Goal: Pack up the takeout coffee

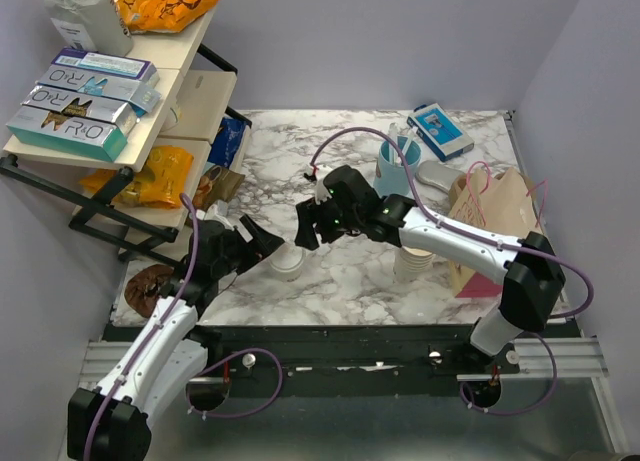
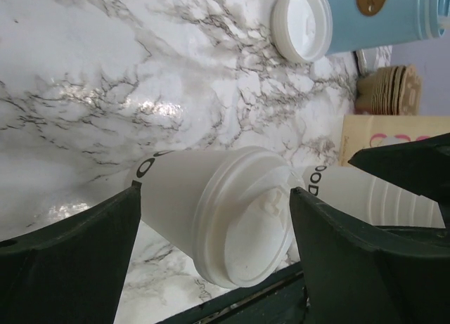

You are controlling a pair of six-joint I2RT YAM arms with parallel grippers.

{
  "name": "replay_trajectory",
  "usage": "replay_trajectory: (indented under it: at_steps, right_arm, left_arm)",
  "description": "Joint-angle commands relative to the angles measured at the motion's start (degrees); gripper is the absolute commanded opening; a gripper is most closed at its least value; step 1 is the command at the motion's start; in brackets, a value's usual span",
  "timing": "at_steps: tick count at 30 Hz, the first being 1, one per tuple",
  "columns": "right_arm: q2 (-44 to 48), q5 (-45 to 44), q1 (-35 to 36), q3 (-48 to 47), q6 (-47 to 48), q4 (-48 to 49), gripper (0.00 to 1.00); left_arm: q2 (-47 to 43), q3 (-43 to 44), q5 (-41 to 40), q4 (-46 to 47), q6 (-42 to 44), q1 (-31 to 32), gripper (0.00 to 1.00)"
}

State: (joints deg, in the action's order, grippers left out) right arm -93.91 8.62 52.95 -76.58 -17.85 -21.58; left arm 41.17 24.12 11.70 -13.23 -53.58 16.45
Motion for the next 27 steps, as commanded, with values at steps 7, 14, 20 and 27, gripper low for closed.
replay_trajectory:
  at_steps: [7,14,20,27]
  right_arm:
    - [0.4,2.1,0.2,7.4,-15.6,8.5,0.7]
    - [-3.5,5.3,0.4,5.6,-17.5,9.7,0.65]
    - [-5.3,5.3,0.6,4.4,-15.7,6.9,0.61]
    - [-7.9,6.8,0.5,1.8,-12.1,5.1,0.41]
  left_arm:
    - [1.5,-3.3,5.0,8.6,1.8,-0.5,0.8]
    - [1.4,-4.2,6.2,10.0,0.6,-0.5,0.78]
    - [-1.5,-5.1,4.6,8.1,-0.4,-0.5,0.77]
    - [-3.1,-6.0,5.7,7.3,-0.9,-0.5,0.77]
